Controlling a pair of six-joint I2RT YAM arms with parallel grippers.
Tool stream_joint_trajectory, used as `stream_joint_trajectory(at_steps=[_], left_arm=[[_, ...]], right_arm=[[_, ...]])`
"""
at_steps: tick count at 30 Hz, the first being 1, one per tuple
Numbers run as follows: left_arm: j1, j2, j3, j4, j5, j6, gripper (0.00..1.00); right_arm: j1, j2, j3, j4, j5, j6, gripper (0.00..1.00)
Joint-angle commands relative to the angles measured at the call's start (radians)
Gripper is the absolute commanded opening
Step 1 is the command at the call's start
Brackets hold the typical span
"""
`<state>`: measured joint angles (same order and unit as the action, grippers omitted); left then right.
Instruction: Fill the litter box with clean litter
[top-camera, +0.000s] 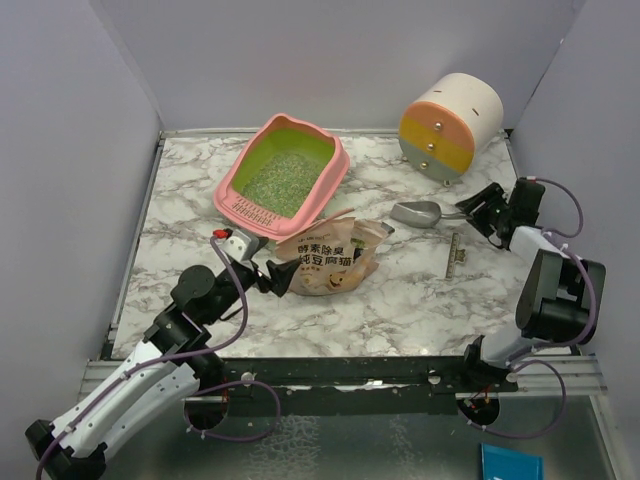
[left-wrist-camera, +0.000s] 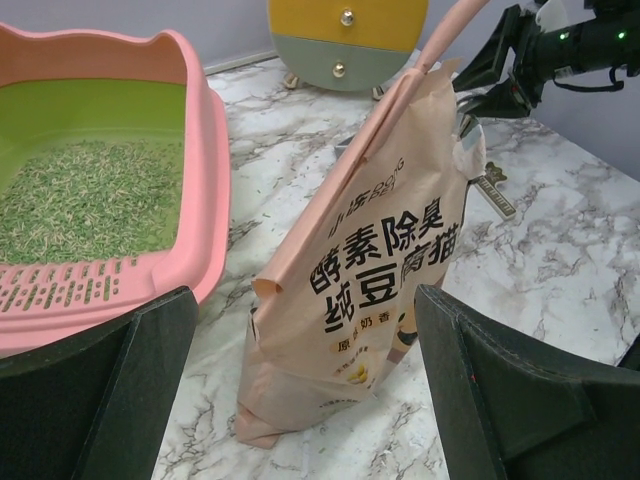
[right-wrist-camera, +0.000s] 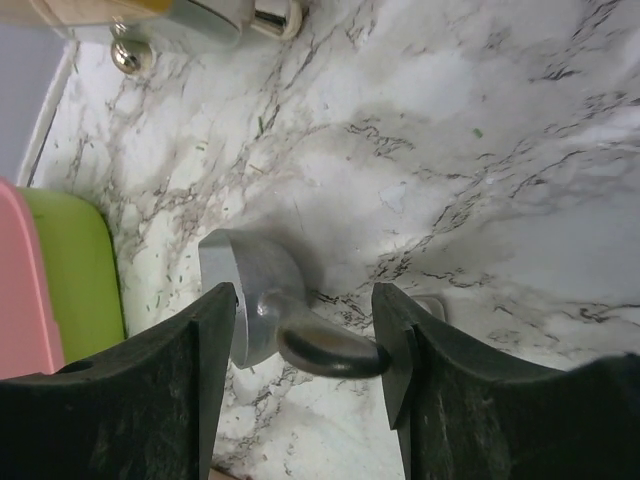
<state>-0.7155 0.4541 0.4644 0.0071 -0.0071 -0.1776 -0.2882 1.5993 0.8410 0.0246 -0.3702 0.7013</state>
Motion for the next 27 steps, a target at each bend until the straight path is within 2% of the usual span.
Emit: stream_joint_trajectory(at_steps=[1,7,9,12,15,17,21,27], left_arm=[[0.002,0.011,0.037,0.031,0.050,0.005,0.93],[0.001,0.033,0.024,0.053,0.047,0.010,0.93],[0.001,0.043,0.020,0.074,0.044,0.013,0.93],[0.001,0.063,0.020,0.101,0.030,0.037,0.93],[0.003,0.100,0.022,0.131,0.025,0.072,0.92],[0.003,0.143,0.030,0.146,0.028,0.095,0.91],[0.002,0.220,0.052,0.159,0.030,0.140,0.90],[0.002,0.270,0.093,0.169,0.039,0.179,0.90]], right_arm=[[-0.003,-0.130,-0.030,-0.040,0.164,-0.063,0.58],[-0.003,-0.212,0.006,-0.146,0.212,-0.124,0.58],[-0.003,-0.263,0.001,-0.152,0.182,-0.143,0.58],[-0.002,-0.356,-0.020,-0.100,0.017,-0.206,0.56],[0.009,-0.354,0.033,-0.133,-0.197,-0.242,0.53],[0.067,-0.314,0.110,-0.220,-0.273,-0.300,0.51],[0.274,-0.241,0.241,-0.363,-0.298,-0.414,0.49],[0.432,-0.172,0.293,-0.394,-0.358,-0.470,0.48]])
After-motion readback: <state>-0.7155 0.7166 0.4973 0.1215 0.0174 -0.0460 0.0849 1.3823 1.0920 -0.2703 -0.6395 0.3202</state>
